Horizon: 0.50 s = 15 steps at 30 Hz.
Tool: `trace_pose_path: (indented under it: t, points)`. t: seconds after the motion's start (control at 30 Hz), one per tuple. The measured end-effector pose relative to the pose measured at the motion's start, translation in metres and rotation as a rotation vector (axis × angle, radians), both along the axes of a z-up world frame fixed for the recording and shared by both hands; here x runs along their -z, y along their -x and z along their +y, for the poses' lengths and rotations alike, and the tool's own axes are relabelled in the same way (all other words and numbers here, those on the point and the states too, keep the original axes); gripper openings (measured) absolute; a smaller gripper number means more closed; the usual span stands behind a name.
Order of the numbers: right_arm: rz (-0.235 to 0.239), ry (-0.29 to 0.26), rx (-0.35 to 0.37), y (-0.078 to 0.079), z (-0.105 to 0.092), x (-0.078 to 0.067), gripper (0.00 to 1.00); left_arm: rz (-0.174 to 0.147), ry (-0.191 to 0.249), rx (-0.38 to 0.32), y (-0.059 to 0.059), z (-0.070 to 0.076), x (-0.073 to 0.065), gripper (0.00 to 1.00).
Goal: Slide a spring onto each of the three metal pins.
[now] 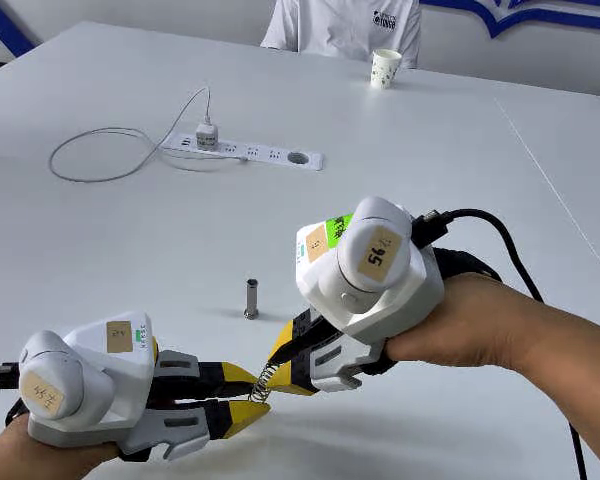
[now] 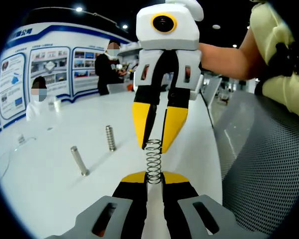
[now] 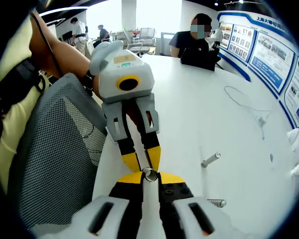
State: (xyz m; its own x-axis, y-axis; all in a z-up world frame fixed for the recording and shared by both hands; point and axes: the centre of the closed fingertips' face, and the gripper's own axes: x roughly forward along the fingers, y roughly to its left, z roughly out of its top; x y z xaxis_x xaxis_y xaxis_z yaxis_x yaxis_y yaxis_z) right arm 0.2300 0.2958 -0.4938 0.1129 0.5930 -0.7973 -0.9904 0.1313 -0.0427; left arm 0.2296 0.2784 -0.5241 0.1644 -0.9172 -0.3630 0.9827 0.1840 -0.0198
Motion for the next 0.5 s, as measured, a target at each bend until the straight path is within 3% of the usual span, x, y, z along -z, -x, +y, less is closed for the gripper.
trace_pose_path:
  t: [0.5]
  points:
    - [-0.012,0.009,-0.021,-0.0004,0.0066,-0.0036,0.12,-0.006,0.003,-0.004,-0.0021,-0.0008,-0.0025,0.1]
